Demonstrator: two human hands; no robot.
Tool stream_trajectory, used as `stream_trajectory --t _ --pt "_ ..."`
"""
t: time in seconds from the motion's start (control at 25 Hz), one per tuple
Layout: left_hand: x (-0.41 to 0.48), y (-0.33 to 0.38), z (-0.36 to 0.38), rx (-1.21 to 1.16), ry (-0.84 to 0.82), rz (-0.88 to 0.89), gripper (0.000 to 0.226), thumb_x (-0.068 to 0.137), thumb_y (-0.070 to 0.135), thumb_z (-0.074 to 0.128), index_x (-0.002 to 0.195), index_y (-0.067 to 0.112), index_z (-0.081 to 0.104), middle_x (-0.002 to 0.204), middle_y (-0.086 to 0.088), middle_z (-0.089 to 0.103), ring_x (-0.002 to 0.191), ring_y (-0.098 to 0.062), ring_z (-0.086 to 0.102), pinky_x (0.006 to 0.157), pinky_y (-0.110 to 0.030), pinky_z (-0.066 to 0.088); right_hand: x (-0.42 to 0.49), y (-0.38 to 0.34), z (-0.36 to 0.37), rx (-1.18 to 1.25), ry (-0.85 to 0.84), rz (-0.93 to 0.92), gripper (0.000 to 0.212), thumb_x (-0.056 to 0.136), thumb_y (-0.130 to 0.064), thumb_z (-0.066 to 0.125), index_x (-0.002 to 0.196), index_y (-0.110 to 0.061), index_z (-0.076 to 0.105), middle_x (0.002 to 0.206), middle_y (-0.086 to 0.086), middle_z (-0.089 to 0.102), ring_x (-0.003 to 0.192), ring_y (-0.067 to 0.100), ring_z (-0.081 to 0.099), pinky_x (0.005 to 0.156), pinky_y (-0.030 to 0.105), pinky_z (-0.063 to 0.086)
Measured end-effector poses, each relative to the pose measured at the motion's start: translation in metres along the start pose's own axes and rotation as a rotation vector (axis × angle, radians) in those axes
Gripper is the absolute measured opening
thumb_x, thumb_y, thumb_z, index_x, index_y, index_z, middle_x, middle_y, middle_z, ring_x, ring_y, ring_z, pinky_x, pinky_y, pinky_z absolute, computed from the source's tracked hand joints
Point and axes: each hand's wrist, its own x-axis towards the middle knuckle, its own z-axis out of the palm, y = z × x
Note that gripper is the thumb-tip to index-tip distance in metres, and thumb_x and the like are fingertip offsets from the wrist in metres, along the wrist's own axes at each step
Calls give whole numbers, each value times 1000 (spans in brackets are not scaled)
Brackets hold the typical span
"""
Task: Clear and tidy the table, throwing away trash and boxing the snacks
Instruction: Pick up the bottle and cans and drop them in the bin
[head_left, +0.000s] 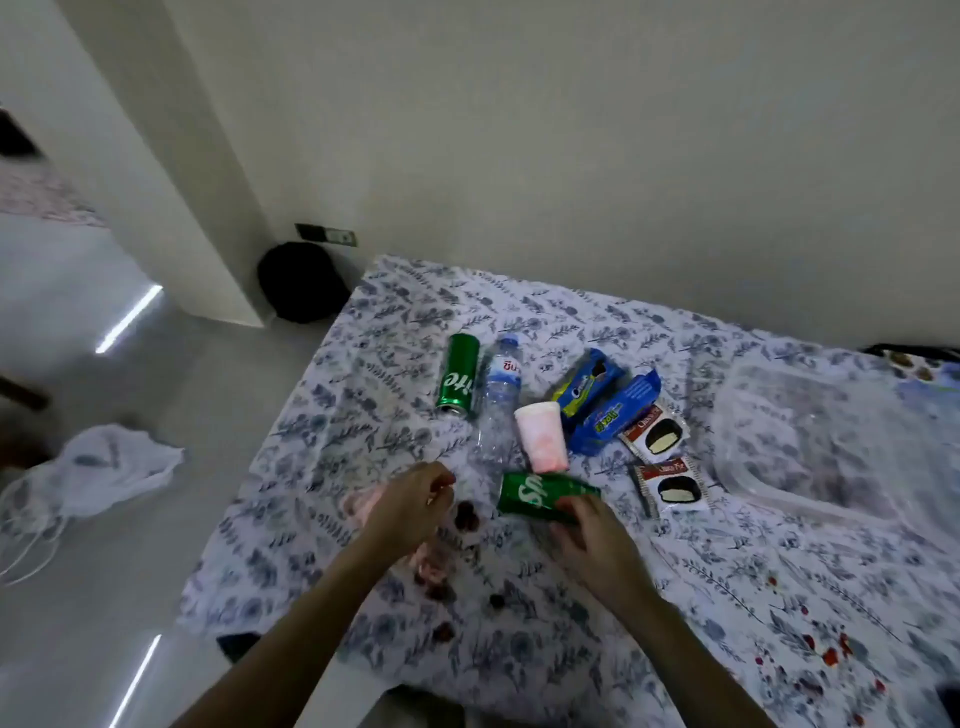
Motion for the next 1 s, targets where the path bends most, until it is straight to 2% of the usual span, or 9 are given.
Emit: stream_trajectory --t 0.08,0.16,0.32,0.44,0.56,0.68,0.8,0.92,1.0 --pt "21 -13 2 -72 -11 -10 19 93 20 53 107 14 65 105 -3 66 93 -15 61 86 -29 52 14 3 5 -105 77 49 38 89 -22 59 124 -9 53 125 8 54 110 23 53 88 33 46" --pt "37 -16 6 -76 -65 -9 16 93 16 53 102 12 65 99 -2 65 89 -15 60 81 -24 49 17 6 11 -221 40 76 49 80 -15 68 126 -7 52 126 13 55 113 32 55 91 41 48" --pt "80 -15 3 -181 4 -71 10 92 17 55 97 11 62 91 -2 64 84 -20 62 73 -26 47 17 15 28 -387 -33 208 76 62 -30 84 127 -9 51 121 14 61 108 34 62 86 46 52" --pt "103 -10 12 -284 31 -205 37 87 37 63 110 9 58 100 -5 64 90 -24 63 81 -35 52 7 11 39 -348 -100 352 76 83 -39 65 145 -14 28 135 9 47 123 29 49 101 41 40" --pt "115 5 25 -305 -4 -277 53 79 45 70 111 7 53 98 -5 59 92 -27 60 81 -35 50 -5 11 44 -219 -85 397 76 89 -48 53 149 -24 13 133 2 45 119 21 47 92 29 43" --pt "120 14 29 -299 4 -271 56 75 34 76 115 3 51 93 -2 50 91 -26 55 81 -32 45 -15 8 45 -50 21 412 70 87 -46 58 145 -23 27 118 -2 51 105 16 53 78 22 42" --pt "109 20 20 -440 -64 -251 48 75 27 76 113 7 56 89 0 58 83 -21 60 82 -38 54 -18 7 39 114 107 419 56 84 -44 63 132 -21 45 97 -7 53 79 7 56 68 19 45" --pt "98 14 -3 -580 -66 -196 51 75 28 76 120 19 53 97 8 61 90 -11 62 76 -30 55 -7 -2 28 199 225 433 40 83 -41 66 116 -29 49 85 -8 55 71 7 56 59 15 43" --pt "98 7 -23 -649 39 -171 51 76 31 75 120 24 52 103 6 62 93 -16 64 75 -38 58 10 -11 22 209 243 411 31 83 -43 65 108 -32 50 81 -7 56 70 6 55 56 15 42"
